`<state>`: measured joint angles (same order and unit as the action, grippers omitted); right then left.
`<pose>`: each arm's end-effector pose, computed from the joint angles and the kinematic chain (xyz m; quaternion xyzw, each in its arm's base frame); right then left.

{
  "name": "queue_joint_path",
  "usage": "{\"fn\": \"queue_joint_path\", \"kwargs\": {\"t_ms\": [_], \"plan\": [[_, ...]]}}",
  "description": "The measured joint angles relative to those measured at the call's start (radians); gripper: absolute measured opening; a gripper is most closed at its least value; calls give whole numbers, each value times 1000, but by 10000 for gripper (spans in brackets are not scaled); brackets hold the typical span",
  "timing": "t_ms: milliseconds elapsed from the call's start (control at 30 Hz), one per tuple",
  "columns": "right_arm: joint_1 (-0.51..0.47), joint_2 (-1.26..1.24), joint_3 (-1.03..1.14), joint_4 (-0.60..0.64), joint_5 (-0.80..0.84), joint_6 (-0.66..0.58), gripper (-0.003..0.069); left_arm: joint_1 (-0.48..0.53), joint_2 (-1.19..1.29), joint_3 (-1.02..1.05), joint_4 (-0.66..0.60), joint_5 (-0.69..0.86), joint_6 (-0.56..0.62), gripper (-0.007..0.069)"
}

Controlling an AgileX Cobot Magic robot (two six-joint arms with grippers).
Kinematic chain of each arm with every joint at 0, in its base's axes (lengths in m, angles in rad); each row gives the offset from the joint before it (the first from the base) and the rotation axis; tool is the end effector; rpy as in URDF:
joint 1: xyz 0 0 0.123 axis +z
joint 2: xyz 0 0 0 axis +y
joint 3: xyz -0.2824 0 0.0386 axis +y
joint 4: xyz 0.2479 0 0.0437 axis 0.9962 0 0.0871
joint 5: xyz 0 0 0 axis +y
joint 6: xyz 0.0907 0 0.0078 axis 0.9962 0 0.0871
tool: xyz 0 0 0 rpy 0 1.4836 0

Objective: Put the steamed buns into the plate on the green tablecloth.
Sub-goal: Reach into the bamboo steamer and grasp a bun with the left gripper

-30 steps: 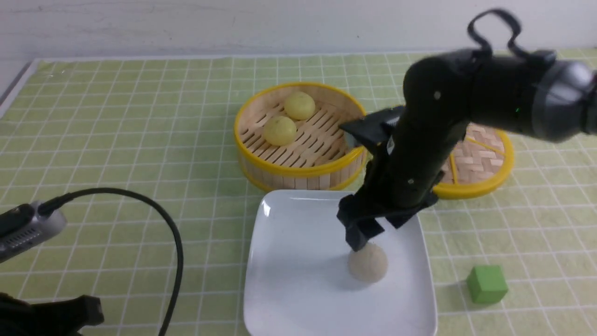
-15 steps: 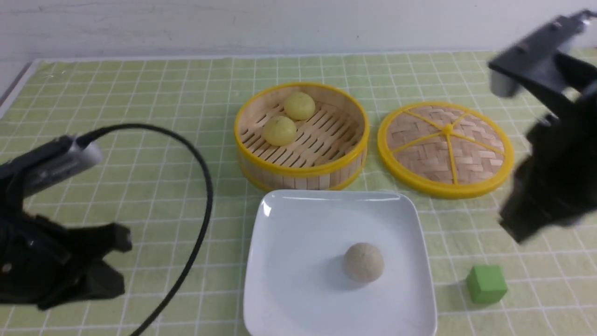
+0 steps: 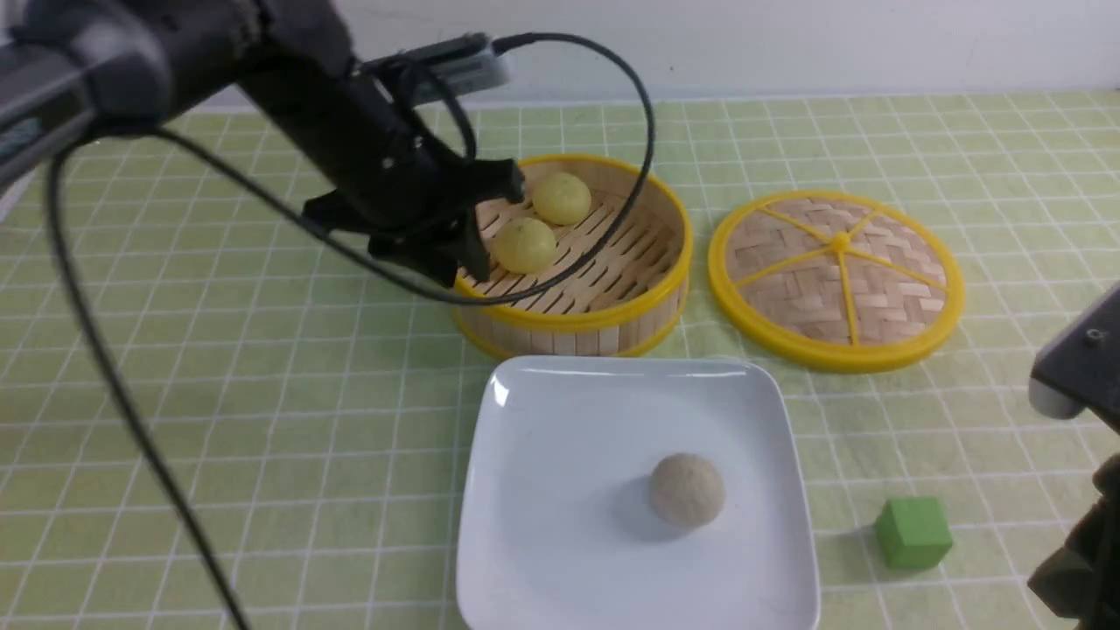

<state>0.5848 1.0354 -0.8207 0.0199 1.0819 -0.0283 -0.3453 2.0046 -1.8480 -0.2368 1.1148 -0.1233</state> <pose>0.1431 0.0967 0.2903 -0.2940 0.9387 0.0585 0.1702 0.4073 -0.1669 0.2854 0.0775 0.9719 -0.1552 0.1591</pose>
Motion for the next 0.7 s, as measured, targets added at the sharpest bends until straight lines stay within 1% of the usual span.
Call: {"fn": "queue_joint_path", "kwargs": {"t_ms": [33,67,100,133,167,200,233,267,333,433,533,567,667,700], "plan": [[0,0,0,0,-2,0,-10,0,12,-17,5,7,0,315],[0,0,0,0,-13,0,-9,-11,90,-135,42,48,-19,372],[0,0,0,0,-17,0,-8,-18,143,-216,66,75,-29,406],[0,0,0,0,-18,0,-8,-22,163,-247,76,84,-33,419],[0,0,0,0,-23,0,-8,-28,232,-354,112,103,-50,453],[0,0,0,0,-26,0,-7,-33,277,-426,134,109,-61,471],[0,0,0,0,-30,0,-6,-37,325,-503,151,114,-71,479],[0,0,0,0,-30,0,-6,-40,339,-514,158,114,-73,482],[0,0,0,3,-38,0,-5,-50,406,-631,188,120,-78,484],[0,0,0,8,-47,0,-3,-62,457,-694,218,122,-79,472],[0,0,0,9,-54,0,-1,-69,511,-709,237,123,-91,419],[0,0,0,9,-54,0,0,-69,523,-709,237,123,-101,386],[0,0,0,10,-56,0,1,-69,536,-709,221,123,-122,212],[0,0,0,9,-57,0,2,-69,529,-709,209,123,-127,134]]}}
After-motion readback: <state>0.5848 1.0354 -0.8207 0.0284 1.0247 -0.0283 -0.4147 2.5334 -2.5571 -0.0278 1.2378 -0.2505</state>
